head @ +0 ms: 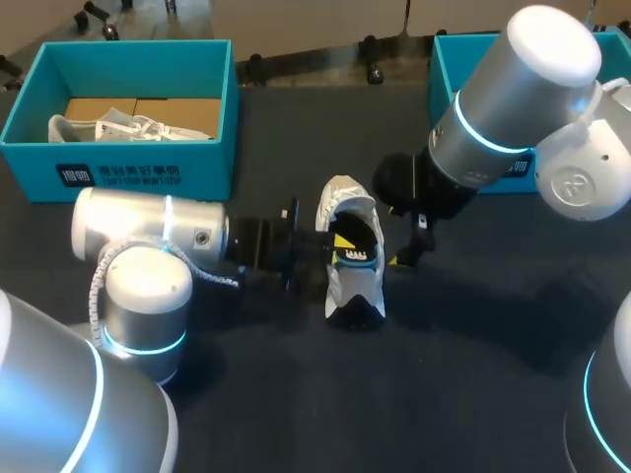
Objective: Take the shoe out of the shoebox, open the shoe tongue, remove and reinsert the insole, then place the shoe into the shoebox
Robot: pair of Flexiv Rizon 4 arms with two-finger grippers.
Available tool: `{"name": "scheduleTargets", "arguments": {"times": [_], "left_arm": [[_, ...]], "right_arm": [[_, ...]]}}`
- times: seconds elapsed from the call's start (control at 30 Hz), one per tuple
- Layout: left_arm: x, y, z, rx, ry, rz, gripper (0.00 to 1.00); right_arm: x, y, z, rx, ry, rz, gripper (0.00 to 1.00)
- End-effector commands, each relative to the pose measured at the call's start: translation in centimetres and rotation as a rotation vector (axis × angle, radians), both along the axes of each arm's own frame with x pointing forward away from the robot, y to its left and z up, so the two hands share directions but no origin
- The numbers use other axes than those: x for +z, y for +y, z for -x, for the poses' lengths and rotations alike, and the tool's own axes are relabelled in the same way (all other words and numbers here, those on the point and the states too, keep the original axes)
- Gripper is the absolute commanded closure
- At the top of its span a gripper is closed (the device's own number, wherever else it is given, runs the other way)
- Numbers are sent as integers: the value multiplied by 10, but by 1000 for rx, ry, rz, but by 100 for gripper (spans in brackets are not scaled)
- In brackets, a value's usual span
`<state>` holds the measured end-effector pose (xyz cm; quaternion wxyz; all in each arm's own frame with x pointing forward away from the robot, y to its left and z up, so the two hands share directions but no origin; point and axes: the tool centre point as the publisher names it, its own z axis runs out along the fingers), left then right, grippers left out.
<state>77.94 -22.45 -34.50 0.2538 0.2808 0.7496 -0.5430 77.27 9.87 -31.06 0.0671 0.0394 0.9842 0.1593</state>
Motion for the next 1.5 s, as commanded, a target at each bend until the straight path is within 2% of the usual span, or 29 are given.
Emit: {"name": "scheduleTargets", "arguments": {"times": [0.03, 0.2, 0.3, 0.33, 0.37, 0.5, 0.67, 0.77, 0.83, 1.17, 1.47, 1.5], "left_arm": [[-4, -6, -9, 6, -4, -10, 100], [-7, -3, -16, 26, -6, -30, 100], [-4, -1, -13, 25, -6, -26, 100], [-2, 1, -10, 24, -6, -20, 95], [1, 2, -8, 20, 0, -11, 80], [10, 5, -1, 4, -9, 15, 73], [20, 6, 4, -4, -5, 41, 75], [20, 5, 9, -26, -6, 36, 80], [17, 3, 11, -34, -6, 28, 100], [-3, -3, 0, -35, -12, -27, 100], [-5, -3, -7, -11, -29, -41, 100], [-3, -2, -6, -7, -27, -32, 83]], "right_arm": [[-1, 1, 0, -2, -1, 2, 0], [-1, 1, 0, -2, -1, 2, 0], [-1, 1, 0, -2, -1, 2, 0], [-1, 1, 0, -2, -1, 2, 0], [-1, 1, 0, -2, -1, 2, 0], [-1, 1, 0, -2, -1, 2, 0], [-1, 1, 0, -2, -1, 2, 0], [-1, 1, 0, -2, -1, 2, 0], [-1, 1, 0, -2, -1, 2, 0], [-1, 1, 0, -2, -1, 2, 0], [-1, 1, 0, -2, -1, 2, 0], [-1, 1, 0, -2, -1, 2, 0]]}}
